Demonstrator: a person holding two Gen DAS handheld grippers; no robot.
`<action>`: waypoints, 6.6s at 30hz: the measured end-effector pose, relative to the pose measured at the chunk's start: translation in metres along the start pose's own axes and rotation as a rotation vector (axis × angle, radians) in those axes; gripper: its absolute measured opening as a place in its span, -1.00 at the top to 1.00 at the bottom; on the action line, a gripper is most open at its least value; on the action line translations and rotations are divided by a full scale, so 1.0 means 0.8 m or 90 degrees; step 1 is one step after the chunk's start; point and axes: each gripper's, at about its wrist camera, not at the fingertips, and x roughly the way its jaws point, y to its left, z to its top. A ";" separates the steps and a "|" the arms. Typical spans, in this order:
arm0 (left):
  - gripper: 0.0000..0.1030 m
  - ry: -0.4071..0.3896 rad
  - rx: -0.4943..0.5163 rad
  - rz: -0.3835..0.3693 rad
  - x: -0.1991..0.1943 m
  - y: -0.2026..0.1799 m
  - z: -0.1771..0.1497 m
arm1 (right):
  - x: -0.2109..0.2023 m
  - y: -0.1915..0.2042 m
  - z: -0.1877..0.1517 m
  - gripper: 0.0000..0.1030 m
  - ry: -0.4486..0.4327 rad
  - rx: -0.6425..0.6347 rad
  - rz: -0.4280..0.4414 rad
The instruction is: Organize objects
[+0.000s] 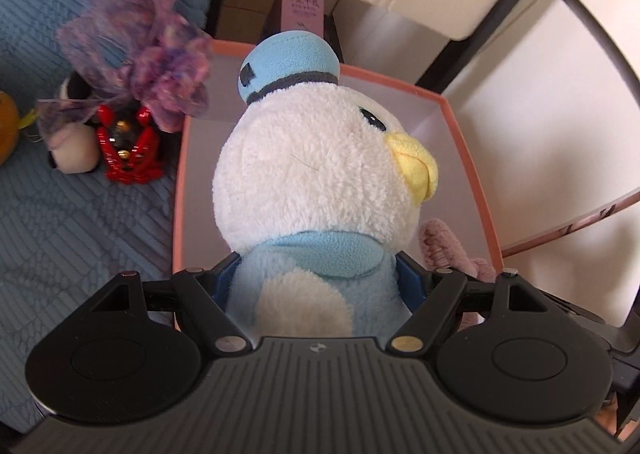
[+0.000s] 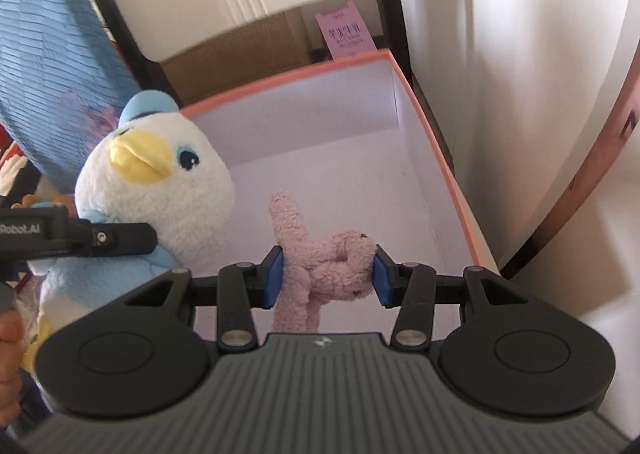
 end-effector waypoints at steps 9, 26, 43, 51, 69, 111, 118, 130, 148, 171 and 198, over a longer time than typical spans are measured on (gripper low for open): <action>-0.58 0.032 0.018 0.012 0.034 -0.010 0.004 | 0.021 -0.012 -0.003 0.06 0.012 0.008 -0.003; -0.67 -0.062 0.025 -0.044 -0.066 0.016 -0.017 | -0.069 0.032 0.001 -0.17 -0.076 -0.006 0.001; -0.67 -0.204 0.087 -0.054 -0.238 0.043 -0.093 | -0.167 0.143 -0.063 -0.18 -0.139 -0.074 0.065; -0.67 -0.239 0.074 -0.043 -0.280 0.085 -0.124 | -0.178 0.176 -0.096 -0.18 -0.144 -0.070 0.068; -0.67 -0.303 0.025 -0.007 -0.346 0.180 -0.168 | -0.171 0.255 -0.142 -0.18 -0.121 -0.075 0.085; -0.87 -0.340 -0.184 0.074 -0.186 0.375 -0.088 | -0.023 0.307 -0.084 -0.71 -0.140 -0.160 0.039; -0.87 -0.341 -0.193 0.115 -0.152 0.405 -0.059 | 0.033 0.303 -0.056 -0.71 -0.161 -0.165 0.043; -0.87 -0.309 -0.269 0.122 -0.111 0.460 -0.016 | 0.081 0.317 -0.007 -0.71 -0.215 -0.208 0.028; -0.87 -0.279 -0.353 0.053 -0.070 0.493 0.011 | 0.136 0.285 0.063 -0.41 -0.176 -0.079 0.056; -0.49 -0.243 -0.297 0.050 -0.043 0.459 0.003 | 0.130 0.261 0.077 0.71 -0.184 -0.020 0.070; -0.40 -0.210 -0.134 0.107 -0.128 0.380 -0.116 | 0.050 0.343 -0.082 0.76 -0.125 -0.319 0.100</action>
